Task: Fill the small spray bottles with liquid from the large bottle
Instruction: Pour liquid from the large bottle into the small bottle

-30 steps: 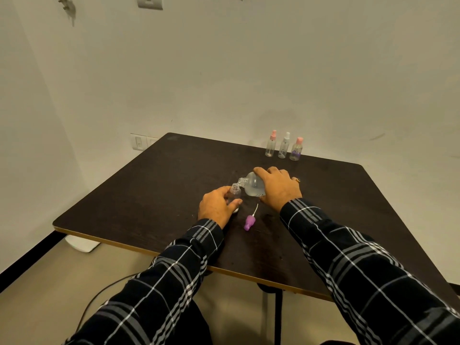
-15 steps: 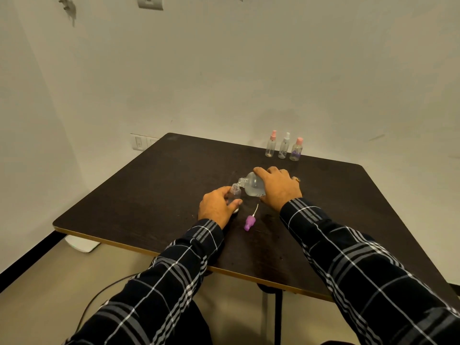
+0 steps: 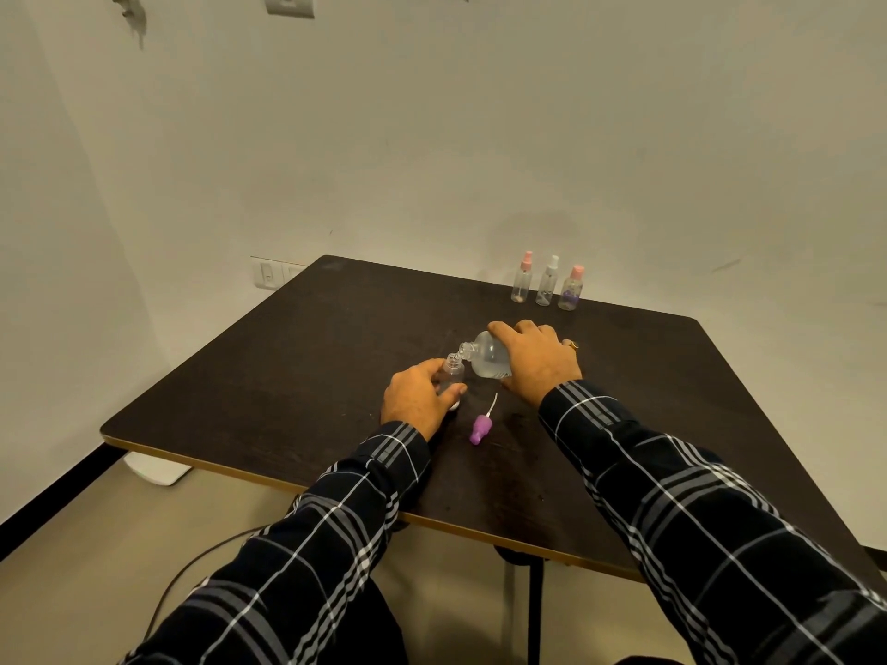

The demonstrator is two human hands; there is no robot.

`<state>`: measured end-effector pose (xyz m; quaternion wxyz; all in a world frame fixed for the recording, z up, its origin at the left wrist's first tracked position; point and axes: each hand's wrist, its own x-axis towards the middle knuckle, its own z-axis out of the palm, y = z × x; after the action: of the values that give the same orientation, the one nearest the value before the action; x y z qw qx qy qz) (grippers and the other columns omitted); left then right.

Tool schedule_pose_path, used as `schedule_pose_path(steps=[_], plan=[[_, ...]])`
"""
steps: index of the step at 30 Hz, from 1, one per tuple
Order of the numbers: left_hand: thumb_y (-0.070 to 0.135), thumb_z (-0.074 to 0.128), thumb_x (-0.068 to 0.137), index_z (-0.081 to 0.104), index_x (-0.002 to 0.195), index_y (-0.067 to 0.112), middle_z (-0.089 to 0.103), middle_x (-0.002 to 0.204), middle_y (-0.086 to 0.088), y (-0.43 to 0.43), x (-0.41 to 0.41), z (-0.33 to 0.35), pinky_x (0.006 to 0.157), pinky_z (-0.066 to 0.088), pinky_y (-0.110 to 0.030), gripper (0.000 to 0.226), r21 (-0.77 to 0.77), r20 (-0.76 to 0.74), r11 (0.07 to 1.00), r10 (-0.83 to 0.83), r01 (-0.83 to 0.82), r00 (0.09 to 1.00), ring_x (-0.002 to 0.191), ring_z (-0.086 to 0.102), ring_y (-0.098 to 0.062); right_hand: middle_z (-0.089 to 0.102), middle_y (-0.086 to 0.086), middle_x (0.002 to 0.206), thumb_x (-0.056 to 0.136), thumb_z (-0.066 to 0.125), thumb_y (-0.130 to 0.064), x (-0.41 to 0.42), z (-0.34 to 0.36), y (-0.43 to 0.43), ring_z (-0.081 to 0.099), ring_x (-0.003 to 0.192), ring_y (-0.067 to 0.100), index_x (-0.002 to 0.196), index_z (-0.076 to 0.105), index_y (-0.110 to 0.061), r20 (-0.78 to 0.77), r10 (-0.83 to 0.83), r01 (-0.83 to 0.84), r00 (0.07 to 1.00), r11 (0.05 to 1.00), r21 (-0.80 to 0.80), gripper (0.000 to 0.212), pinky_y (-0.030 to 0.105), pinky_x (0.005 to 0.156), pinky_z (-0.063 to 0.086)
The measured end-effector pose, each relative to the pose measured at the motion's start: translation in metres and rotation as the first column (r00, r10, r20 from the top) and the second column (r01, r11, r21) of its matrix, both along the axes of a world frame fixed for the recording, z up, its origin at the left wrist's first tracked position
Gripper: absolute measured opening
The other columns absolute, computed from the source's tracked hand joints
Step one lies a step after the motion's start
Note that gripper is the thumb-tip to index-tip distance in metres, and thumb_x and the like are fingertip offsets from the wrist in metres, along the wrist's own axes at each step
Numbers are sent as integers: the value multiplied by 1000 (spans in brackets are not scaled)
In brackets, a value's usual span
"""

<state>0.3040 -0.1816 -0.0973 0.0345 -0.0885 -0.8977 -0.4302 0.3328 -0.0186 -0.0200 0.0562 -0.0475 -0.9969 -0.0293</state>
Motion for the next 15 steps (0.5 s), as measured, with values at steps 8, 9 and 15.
schedule_pose_path(steps=[8,9,15], plan=[[39,75,89,64,130,28,72,112,5,0,2,1,96,54,-37,43,-8,-8,1000,4,-4,1000,106,66,-14,44,7,142,84,75,-35,2,1,0,43,131,34,147,28,-37,-5,2,-2,1000,1000,6,78,58,102,42],[39,75,89,64,130,28,72,112,5,0,2,1,96,54,-37,43,-5,-8,1000,4,-4,1000,106,66,-14,44,7,142,84,75,-35,2,1,0,42,131,34,147,28,-37,-4,3,-3,1000,1000,6,79,58,101,42],[39,74,89,62,134,28,71,117,4,1,1,2,98,53,-38,47,-12,11,1000,6,-6,1000,110,65,-16,43,8,143,84,75,-35,3,2,0,41,132,34,147,27,-37,11,-2,2,1000,1000,1,79,59,103,42]])
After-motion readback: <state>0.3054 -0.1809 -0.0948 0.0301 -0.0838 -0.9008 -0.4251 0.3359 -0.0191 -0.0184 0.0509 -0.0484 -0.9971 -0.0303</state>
